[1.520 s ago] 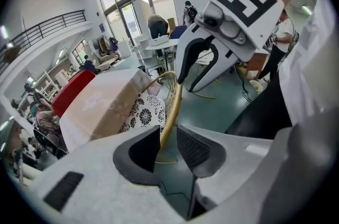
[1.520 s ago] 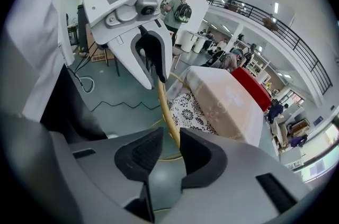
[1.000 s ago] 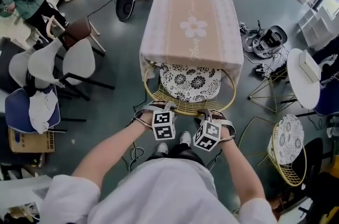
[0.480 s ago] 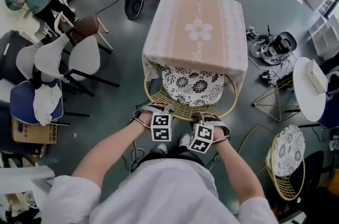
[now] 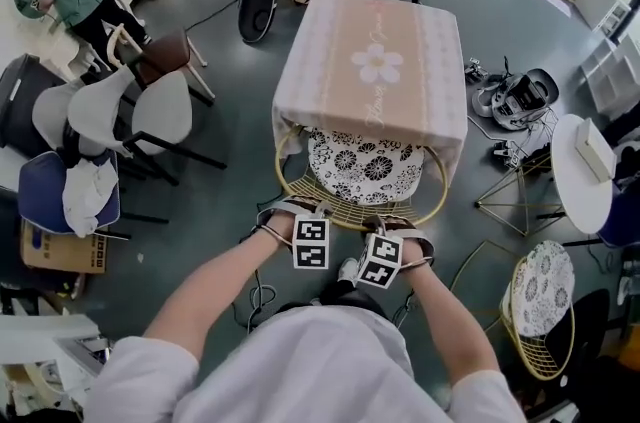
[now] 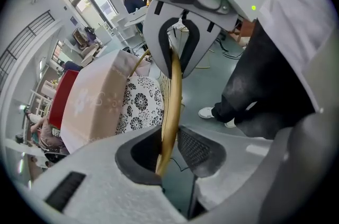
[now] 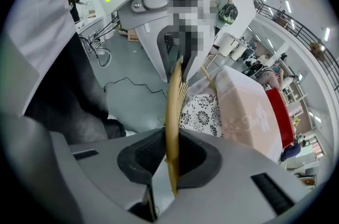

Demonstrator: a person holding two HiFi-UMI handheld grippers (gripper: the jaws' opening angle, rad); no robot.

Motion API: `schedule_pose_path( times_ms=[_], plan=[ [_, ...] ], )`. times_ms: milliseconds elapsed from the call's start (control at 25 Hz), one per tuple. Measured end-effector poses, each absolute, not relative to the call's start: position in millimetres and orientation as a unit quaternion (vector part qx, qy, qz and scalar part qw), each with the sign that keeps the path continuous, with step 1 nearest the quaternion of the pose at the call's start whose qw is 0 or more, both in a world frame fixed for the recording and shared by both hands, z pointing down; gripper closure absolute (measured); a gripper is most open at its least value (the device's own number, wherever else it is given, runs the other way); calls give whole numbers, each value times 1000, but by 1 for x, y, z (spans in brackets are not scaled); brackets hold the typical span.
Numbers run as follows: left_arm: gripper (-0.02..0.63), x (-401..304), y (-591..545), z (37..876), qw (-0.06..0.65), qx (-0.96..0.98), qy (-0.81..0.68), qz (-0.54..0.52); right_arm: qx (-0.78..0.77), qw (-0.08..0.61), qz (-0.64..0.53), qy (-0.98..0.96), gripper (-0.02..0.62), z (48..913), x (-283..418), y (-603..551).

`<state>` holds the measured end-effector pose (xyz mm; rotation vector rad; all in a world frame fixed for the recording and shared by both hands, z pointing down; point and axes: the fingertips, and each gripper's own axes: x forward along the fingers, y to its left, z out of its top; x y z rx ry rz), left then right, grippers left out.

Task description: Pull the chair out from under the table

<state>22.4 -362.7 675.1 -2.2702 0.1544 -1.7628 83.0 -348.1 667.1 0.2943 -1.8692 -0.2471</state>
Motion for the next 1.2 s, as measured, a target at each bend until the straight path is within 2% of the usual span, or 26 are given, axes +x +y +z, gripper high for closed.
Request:
schedule_pose_path(
  times_ms=[1200],
  plan=[
    [517,8,-292,677,158,-790,22,-592,141,604,-91,-779,560,667,67,-281]
  ],
)
